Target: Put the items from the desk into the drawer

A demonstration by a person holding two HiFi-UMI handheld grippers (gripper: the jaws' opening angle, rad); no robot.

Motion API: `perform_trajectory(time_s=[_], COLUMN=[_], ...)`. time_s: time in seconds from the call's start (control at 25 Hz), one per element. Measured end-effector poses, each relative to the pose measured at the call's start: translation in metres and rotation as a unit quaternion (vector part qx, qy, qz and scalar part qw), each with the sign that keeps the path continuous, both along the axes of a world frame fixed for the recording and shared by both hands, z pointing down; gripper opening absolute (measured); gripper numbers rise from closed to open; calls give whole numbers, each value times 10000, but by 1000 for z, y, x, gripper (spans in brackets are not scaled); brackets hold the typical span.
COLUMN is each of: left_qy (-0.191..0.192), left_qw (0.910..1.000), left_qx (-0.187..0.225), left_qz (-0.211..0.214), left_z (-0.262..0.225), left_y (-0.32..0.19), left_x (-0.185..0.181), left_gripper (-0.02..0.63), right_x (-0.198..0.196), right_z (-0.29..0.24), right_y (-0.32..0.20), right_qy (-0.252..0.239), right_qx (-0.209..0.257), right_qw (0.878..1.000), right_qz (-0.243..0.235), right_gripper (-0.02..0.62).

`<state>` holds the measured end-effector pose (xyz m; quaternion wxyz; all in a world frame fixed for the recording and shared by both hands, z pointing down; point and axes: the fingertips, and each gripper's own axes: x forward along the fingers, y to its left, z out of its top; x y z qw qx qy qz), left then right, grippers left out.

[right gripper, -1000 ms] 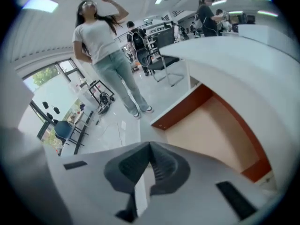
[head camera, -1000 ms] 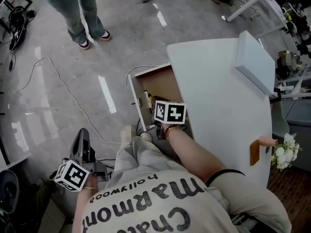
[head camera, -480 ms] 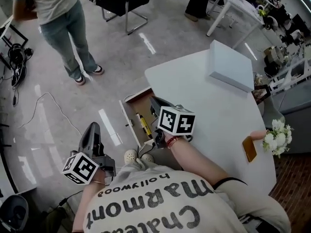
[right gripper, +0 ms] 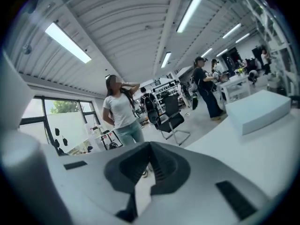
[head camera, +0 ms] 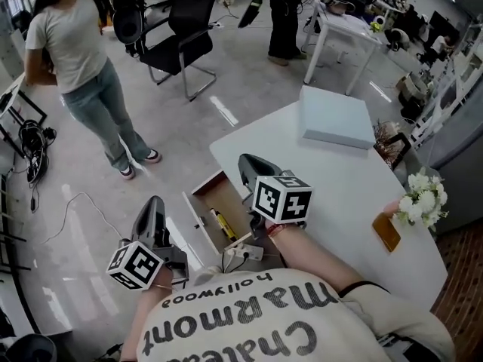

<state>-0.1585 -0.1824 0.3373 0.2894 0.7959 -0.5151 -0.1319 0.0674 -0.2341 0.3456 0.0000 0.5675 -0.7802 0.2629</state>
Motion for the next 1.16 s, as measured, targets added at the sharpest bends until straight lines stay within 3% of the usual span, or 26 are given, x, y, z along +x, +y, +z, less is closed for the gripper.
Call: perform_trajectory(time_s=[0.44,1.16], left_qy=[-11,-19], left_qw=[9997,9997], left_qx=[189,107], left_qz=[149,197], left_z=[-13,-5], left_y=[4,-2], left_x=[27,34], left_gripper=[2,2], right_x=[30,28], right_z=[-7,-13], right_y=[16,11], right_qy=[231,429], right_qx=[169,366], right_qw=[9995,9984], right_qz=[138,90], right_gripper=[3,3])
